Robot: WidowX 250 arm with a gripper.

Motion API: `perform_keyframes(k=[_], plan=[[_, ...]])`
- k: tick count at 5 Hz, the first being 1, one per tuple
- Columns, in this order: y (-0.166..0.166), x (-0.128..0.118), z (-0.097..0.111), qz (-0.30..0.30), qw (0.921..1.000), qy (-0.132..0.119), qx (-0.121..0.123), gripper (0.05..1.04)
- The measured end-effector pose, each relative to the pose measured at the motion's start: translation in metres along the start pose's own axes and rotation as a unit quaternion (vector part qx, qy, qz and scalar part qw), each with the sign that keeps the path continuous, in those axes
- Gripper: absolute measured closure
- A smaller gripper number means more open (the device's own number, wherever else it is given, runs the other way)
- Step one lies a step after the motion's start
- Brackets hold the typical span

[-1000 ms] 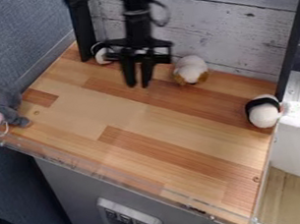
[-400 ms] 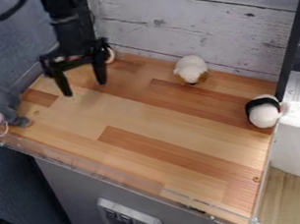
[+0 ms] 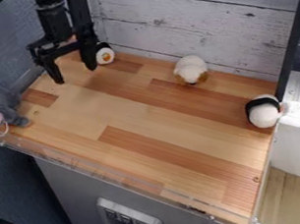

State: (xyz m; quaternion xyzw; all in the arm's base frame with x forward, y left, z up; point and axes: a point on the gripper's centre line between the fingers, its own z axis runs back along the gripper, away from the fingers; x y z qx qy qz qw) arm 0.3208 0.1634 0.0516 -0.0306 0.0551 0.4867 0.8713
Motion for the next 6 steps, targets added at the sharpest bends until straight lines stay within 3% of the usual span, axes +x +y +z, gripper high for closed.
perform_keyframes(k=[1, 2, 3, 4, 6], plan=[[-0.003, 0.009, -0.001, -0.071, 0.9975, 0.005, 0.008, 0.083], [-0.006, 0.016, -0.004, -0.154, 0.9879, 0.012, 0.015, 0.089], [-0.011, 0.026, -0.011, -0.195, 0.9804, 0.017, 0.019, 0.089], [-0.011, 0.029, -0.018, -0.195, 0.9803, 0.023, 0.023, 0.085], [-0.011, 0.037, -0.028, -0.092, 0.9956, 0.011, 0.013, 0.085]])
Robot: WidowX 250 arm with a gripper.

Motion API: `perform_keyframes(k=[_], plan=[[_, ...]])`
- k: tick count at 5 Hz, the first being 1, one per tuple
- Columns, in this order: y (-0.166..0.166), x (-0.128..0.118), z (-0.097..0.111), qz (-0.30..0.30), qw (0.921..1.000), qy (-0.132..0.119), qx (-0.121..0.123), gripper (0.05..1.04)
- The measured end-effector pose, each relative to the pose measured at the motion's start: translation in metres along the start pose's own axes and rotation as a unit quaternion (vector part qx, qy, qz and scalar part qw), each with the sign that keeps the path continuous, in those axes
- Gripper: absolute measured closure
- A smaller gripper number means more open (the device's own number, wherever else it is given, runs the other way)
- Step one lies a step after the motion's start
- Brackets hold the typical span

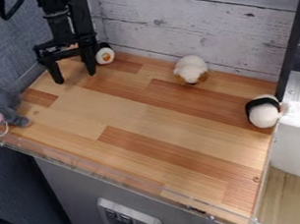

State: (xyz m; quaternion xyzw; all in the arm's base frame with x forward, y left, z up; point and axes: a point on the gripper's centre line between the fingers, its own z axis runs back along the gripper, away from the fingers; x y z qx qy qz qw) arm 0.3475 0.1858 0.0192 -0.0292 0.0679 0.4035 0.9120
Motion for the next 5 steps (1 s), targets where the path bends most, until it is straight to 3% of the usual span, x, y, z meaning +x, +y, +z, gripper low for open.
perform_keyframes(k=[1, 3, 4, 5], plan=[[-0.0017, 0.0002, -0.0007, 0.042, 0.9991, -0.001, -0.006, 0.130], [-0.0001, -0.0010, -0.0089, 0.039, 0.9991, 0.016, 0.001, 0.706], [0.0009, -0.0018, -0.0073, 0.004, 0.9998, 0.020, 0.007, 0.919], [-0.0016, -0.0024, -0.0073, -0.036, 0.9990, 0.023, 0.013, 1.017]])
